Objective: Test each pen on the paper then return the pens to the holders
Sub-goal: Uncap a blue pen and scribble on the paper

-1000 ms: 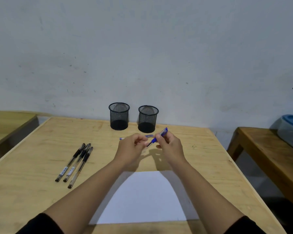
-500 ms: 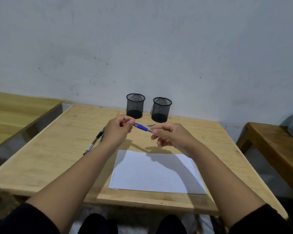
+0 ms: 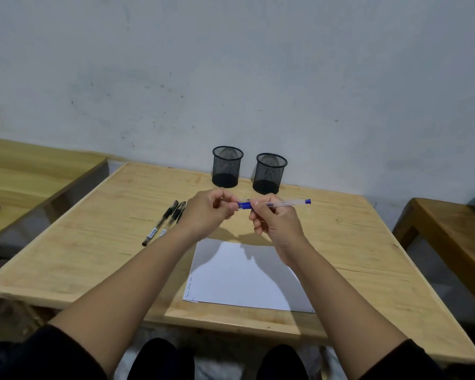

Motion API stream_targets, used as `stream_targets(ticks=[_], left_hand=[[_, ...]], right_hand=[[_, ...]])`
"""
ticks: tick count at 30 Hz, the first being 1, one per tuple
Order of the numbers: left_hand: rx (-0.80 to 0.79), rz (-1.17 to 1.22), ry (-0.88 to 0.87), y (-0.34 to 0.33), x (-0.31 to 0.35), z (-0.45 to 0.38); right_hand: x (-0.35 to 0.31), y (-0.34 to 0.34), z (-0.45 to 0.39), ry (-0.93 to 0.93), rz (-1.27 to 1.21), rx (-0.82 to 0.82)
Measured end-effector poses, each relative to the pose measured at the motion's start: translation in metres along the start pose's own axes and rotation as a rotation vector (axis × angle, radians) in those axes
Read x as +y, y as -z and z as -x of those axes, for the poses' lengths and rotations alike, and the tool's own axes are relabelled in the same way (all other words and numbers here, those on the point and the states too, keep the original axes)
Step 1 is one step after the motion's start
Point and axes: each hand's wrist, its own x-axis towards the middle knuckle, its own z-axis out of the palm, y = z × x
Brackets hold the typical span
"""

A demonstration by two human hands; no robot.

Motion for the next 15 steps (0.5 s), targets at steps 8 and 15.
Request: stream_targets(ticks=[8,15], left_hand=[[0.194,-0.087,0.093,0.008,-0.020,-0.027],[0.052,-0.343,0.063,-0.019,-0.044,-0.030]], right_hand=[[-0.002,0.030,-0.003,0.065,-0.136,0.207],[0.007,0.026,0.001,-0.022,-0.024,0.153]])
